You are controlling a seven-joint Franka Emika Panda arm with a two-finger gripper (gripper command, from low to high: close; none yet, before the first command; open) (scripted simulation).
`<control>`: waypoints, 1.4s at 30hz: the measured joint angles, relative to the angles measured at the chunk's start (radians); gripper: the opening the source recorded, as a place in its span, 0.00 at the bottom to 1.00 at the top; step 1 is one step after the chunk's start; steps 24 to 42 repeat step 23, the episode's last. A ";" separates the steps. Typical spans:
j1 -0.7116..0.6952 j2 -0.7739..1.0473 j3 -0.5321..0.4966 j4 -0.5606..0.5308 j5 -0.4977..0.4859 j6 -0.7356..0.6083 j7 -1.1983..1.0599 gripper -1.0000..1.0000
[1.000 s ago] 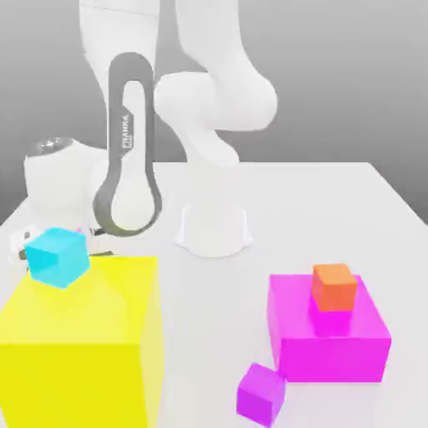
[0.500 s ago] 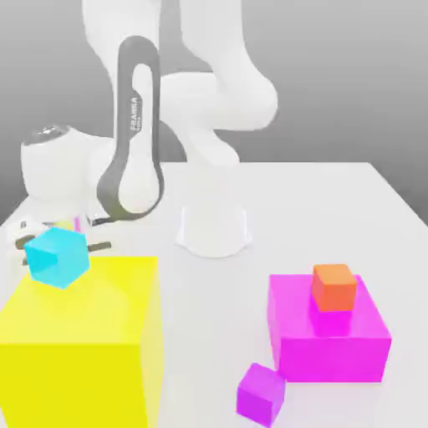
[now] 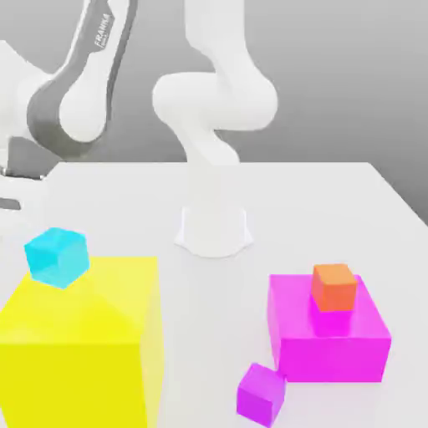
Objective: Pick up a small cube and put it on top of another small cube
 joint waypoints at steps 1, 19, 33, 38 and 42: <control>0.007 -0.016 0.010 0.020 -0.015 -0.042 0.040 0.00; 0.041 -0.176 0.177 0.085 -0.134 -0.546 0.387 0.00; 0.040 -0.163 0.175 0.065 -0.132 -0.514 0.384 1.00; 0.040 -0.163 0.175 0.065 -0.132 -0.514 0.384 1.00; 0.040 -0.163 0.175 0.065 -0.132 -0.514 0.384 1.00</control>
